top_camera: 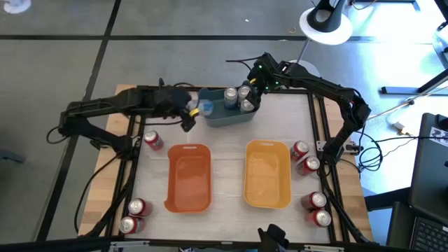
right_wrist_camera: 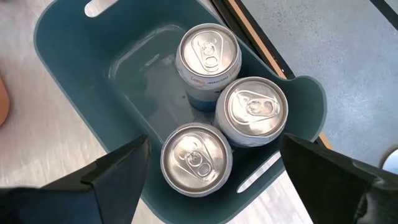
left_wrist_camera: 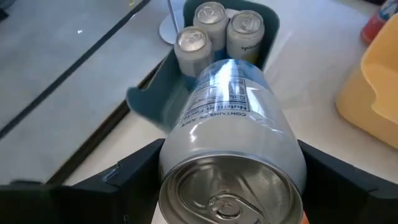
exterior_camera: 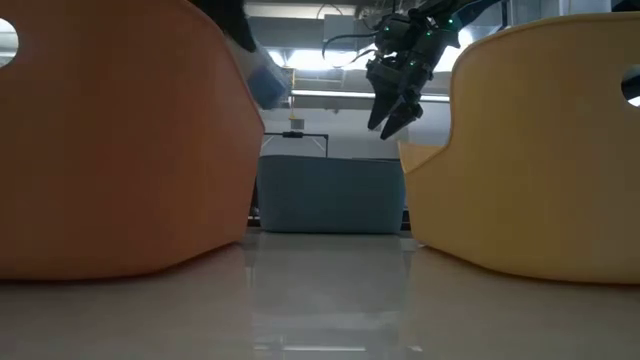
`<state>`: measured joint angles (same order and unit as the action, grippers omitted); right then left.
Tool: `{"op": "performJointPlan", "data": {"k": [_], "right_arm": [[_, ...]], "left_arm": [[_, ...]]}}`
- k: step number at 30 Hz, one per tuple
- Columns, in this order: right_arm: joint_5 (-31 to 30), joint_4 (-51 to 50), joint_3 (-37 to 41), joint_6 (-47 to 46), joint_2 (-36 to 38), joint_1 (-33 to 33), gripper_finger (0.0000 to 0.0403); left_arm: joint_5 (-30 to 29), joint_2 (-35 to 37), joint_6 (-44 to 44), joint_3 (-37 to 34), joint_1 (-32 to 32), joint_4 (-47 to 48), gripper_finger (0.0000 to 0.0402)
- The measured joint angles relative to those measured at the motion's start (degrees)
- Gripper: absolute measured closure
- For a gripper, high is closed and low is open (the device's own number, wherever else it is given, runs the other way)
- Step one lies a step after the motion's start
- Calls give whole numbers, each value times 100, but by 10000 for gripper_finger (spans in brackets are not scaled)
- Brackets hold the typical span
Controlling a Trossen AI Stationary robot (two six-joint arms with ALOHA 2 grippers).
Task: Sort soda cans
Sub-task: Put the blue-white soda can into the green bin
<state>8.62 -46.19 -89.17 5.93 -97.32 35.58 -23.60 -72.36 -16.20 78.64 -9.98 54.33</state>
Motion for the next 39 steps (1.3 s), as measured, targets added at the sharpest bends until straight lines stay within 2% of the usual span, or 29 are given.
{"op": "performJointPlan", "data": {"k": [4,7,12,15,22,26,39], "right_arm": [[0,-4,0,57,-1,0,47],[0,-7,0,58,0,-1,47],[-2,-33,0,58,0,1,47],[-1,-36,0,58,0,-1,47],[-4,-79,0,7,-4,-47,47],[-42,-128,0,4,-4,-119,47],[-66,-20,0,69,-4,-261,47]], "left_arm": [[52,-697,440,574,-297,112,111],[241,-1308,755,1263,-511,271,111],[551,-2368,988,2491,-919,1216,111],[542,-2857,1088,2929,-1147,1671,111],[568,-3671,1611,3025,-1593,1707,111],[798,-4039,1894,3030,-1782,1586,111],[1012,-4857,2544,3024,-1945,1531,111]]}}
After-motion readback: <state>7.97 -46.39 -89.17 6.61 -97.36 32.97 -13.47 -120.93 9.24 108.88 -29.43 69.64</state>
